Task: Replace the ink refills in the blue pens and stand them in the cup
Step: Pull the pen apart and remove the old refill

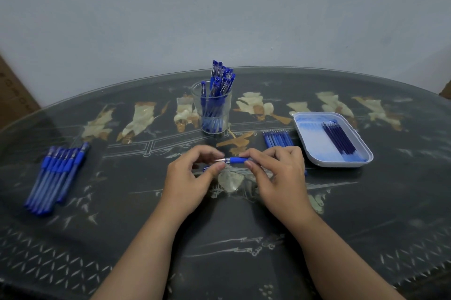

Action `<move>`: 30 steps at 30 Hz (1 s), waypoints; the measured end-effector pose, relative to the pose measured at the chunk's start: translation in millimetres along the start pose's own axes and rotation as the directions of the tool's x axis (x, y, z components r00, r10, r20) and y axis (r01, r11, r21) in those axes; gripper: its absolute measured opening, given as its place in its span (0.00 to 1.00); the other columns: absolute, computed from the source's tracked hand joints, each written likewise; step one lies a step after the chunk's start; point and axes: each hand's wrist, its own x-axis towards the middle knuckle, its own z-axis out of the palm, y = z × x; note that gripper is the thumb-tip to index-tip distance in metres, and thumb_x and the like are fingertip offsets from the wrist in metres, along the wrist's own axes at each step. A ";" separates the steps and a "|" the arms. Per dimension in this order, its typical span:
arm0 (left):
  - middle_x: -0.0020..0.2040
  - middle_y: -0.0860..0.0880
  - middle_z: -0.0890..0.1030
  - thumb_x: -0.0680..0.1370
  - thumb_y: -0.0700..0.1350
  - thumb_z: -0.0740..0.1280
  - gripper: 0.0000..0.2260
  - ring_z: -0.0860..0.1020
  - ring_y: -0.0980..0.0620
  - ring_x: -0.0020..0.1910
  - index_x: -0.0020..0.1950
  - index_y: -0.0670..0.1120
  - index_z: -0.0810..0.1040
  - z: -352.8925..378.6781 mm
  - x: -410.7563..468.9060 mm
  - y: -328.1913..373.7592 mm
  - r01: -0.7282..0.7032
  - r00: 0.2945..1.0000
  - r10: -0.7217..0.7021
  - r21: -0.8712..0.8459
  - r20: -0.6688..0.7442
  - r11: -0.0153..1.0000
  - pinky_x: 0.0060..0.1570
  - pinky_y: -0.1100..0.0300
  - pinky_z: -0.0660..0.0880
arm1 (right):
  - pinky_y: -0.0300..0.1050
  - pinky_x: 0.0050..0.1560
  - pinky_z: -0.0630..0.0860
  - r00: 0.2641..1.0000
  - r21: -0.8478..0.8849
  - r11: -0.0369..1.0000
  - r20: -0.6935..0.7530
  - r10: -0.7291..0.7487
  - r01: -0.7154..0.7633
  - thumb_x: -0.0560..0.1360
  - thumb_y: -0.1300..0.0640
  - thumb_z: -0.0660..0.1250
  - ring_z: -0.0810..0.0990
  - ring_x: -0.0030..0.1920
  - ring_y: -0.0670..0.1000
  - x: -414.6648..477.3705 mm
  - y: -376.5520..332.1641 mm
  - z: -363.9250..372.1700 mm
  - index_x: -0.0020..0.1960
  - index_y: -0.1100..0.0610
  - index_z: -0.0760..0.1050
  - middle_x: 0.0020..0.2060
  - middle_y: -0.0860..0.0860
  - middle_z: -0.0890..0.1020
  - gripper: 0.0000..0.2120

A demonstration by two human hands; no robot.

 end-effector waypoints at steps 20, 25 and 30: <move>0.41 0.56 0.82 0.72 0.38 0.72 0.10 0.78 0.64 0.41 0.41 0.55 0.83 -24.4 1.0 -0.6 0.129 0.969 -0.096 0.136 -0.227 0.982 0.48 0.73 0.70 | 0.42 0.51 0.65 0.999 0.006 0.999 -0.013 0.035 -0.035 0.75 0.50 0.67 0.66 0.46 0.48 -0.2 3.3 1.0 0.53 0.41 0.82 0.35 0.43 0.74 0.09; 0.39 0.60 0.80 0.71 0.40 0.72 0.15 0.78 0.54 0.48 0.45 0.62 0.79 -32.6 -1.7 -7.5 0.161 0.987 -0.141 0.381 -0.080 0.910 0.58 0.45 0.73 | 0.40 0.51 0.63 0.999 -0.007 0.999 -0.010 0.036 -0.036 0.75 0.50 0.66 0.66 0.46 0.48 0.0 2.0 0.7 0.53 0.41 0.82 0.35 0.43 0.74 0.09; 0.38 0.64 0.80 0.71 0.43 0.73 0.16 0.77 0.54 0.50 0.44 0.66 0.76 -28.0 0.4 -9.6 0.183 0.983 -0.164 0.357 -0.085 0.916 0.61 0.45 0.70 | 0.38 0.53 0.60 0.998 -0.014 0.998 -0.003 0.061 -0.061 0.76 0.43 0.61 0.66 0.45 0.47 -0.5 0.7 1.1 0.56 0.37 0.80 0.37 0.40 0.72 0.12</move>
